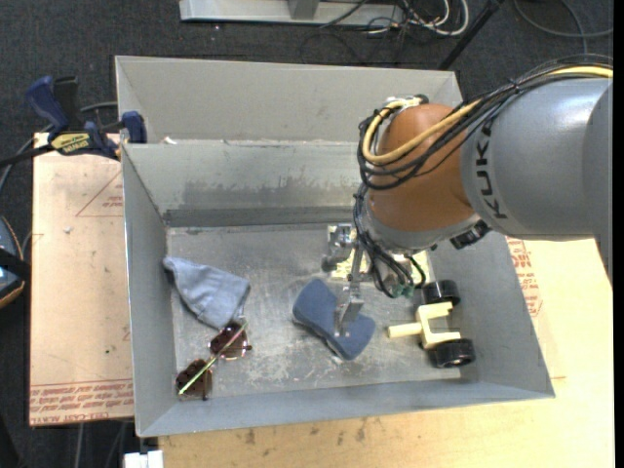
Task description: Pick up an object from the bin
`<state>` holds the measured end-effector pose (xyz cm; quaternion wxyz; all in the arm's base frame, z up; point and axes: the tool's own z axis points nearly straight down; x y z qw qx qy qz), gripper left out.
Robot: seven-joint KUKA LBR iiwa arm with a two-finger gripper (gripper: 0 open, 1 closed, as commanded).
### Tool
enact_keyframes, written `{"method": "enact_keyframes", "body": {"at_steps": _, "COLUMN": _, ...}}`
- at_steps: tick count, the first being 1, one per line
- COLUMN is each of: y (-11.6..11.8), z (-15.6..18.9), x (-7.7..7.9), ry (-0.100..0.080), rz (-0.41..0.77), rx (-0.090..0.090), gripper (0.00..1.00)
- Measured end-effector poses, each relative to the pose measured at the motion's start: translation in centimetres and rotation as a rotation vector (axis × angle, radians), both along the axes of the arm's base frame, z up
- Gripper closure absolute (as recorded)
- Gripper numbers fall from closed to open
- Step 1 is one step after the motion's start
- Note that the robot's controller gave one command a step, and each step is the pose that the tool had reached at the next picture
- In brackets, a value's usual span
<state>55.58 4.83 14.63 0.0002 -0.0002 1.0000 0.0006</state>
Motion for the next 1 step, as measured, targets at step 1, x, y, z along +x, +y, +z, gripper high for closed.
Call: {"method": "enact_keyframes", "body": {"at_steps": 1, "y": -0.51, "z": -4.47, "x": -1.78, "ry": -0.008, "rz": -0.122, "rx": 0.001, "gripper": 0.0}}
